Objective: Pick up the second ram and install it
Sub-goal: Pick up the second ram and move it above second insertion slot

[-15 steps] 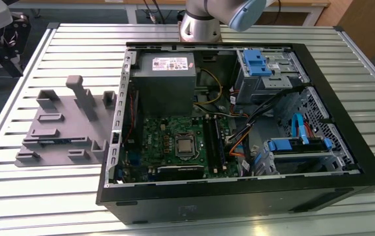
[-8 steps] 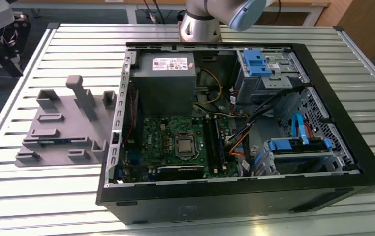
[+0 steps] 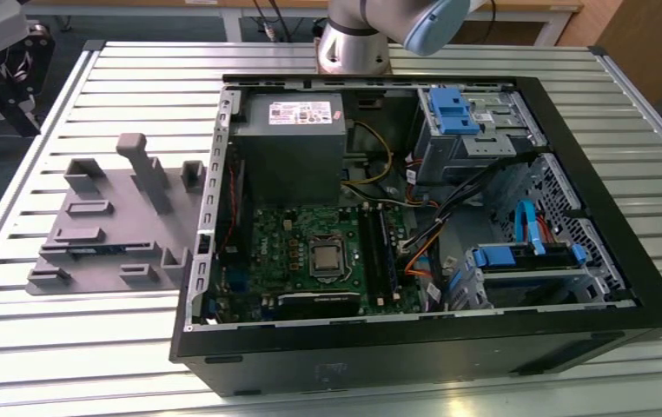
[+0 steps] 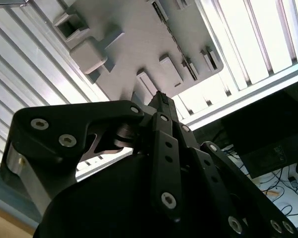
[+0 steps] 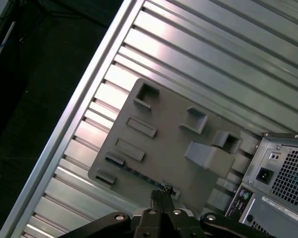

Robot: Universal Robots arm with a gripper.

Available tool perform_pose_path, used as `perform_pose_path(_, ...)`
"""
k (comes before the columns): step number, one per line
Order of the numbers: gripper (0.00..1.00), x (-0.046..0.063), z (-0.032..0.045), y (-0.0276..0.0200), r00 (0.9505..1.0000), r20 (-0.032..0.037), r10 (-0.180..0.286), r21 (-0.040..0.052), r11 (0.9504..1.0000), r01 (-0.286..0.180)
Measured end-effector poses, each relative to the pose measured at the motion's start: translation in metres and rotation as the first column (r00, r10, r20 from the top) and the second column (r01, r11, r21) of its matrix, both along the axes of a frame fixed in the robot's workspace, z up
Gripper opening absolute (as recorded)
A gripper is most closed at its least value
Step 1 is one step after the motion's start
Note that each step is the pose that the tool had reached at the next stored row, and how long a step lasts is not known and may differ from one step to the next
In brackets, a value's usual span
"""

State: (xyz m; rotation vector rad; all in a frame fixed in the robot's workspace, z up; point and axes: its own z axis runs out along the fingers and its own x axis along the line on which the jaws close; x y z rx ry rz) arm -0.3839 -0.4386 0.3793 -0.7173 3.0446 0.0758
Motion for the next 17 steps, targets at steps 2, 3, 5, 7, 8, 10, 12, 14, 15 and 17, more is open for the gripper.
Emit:
perform_pose_path(2, 0.11, 0.0, 0.0, 0.0, 1.0, 0.0, 0.009, 0.0, 1.0, -0.009)
perform_pose_path(3, 0.11, 0.0, 0.0, 0.0, 0.9999, -0.0001, 0.014, 0.0, 0.9999, -0.014)
perform_pose_path(5, 0.11, 0.0, 0.0, 0.0, 0.9997, 0.0, 0.025, 0.0, 0.9997, -0.025)
perform_pose_path(7, 0.11, 0.0, 0.0, 0.0, 0.9993, 0.0, 0.037, 0.0, 0.9993, -0.037)
perform_pose_path(8, 0.11, 0.0, 0.0, 0.0, 0.9991, -0.0001, 0.043, 0.0, 0.9991, -0.043)
perform_pose_path(10, 0.11, 0.0, 0.0, 0.0, 0.9985, 0.0, 0.054, 0.0, 0.9985, -0.054)
perform_pose_path(12, 0.11, 0.0, 0.0, 0.0, 0.9979, -0.0001, 0.064, 0.0, 0.9979, -0.064)
perform_pose_path(14, 0.11, 0.0, 0.0, 0.0, 0.9972, 0.0, 0.075, 0.0, 0.9972, -0.075)
perform_pose_path(15, 0.11, 0.0, 0.0, 0.0, 0.9968, 0.0, 0.08, 0.0, 0.9968, -0.08)
perform_pose_path(17, 0.11, 0.0, 0.0, 0.0, 0.996, 0.0, 0.09, 0.0, 0.996, -0.09)
